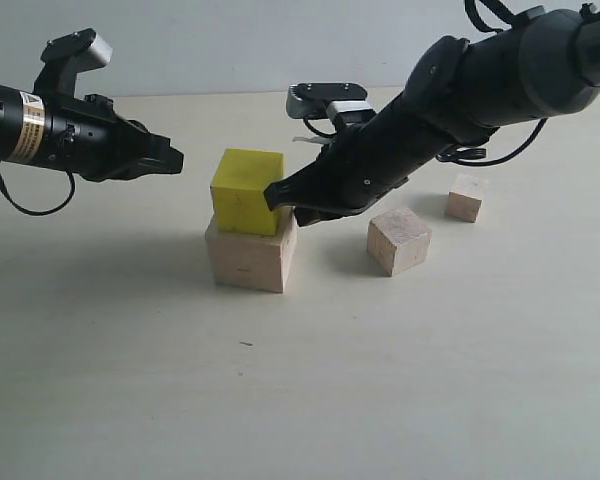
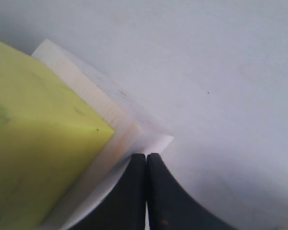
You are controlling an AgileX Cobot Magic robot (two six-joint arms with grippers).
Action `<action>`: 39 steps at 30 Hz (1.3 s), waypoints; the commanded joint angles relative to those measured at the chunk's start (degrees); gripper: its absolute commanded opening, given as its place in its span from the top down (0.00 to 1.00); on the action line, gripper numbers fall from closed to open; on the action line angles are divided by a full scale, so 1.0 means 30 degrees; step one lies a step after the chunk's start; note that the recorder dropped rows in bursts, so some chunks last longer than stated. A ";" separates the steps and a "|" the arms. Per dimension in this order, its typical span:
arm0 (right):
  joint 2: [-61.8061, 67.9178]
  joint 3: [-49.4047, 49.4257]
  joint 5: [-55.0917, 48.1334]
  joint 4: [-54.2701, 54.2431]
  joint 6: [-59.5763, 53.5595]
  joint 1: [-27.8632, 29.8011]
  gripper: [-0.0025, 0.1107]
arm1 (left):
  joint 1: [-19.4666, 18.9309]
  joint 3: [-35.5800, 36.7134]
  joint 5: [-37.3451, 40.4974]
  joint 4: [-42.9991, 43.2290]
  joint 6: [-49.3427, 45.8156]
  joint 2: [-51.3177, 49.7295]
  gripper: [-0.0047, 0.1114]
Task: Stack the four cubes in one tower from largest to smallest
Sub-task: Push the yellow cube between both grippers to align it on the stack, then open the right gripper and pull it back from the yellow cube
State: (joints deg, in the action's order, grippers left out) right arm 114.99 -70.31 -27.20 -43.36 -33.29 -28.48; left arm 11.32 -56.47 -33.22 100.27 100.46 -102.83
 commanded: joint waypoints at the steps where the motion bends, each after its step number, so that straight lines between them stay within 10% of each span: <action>1: 0.0019 0.0065 0.0058 -0.0271 -0.0793 0.0074 0.98 | -0.0052 0.0103 -0.0003 -0.0107 0.0116 0.0094 0.96; 39: 0.0019 -0.0314 -0.2115 -0.0067 -0.0292 0.0074 0.98 | -0.0052 0.0103 0.0170 -0.0107 0.0116 0.0094 0.96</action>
State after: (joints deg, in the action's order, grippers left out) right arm 114.99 -70.84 -31.45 -44.16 -34.69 -28.48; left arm 11.32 -56.47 -33.22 100.17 100.46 -102.83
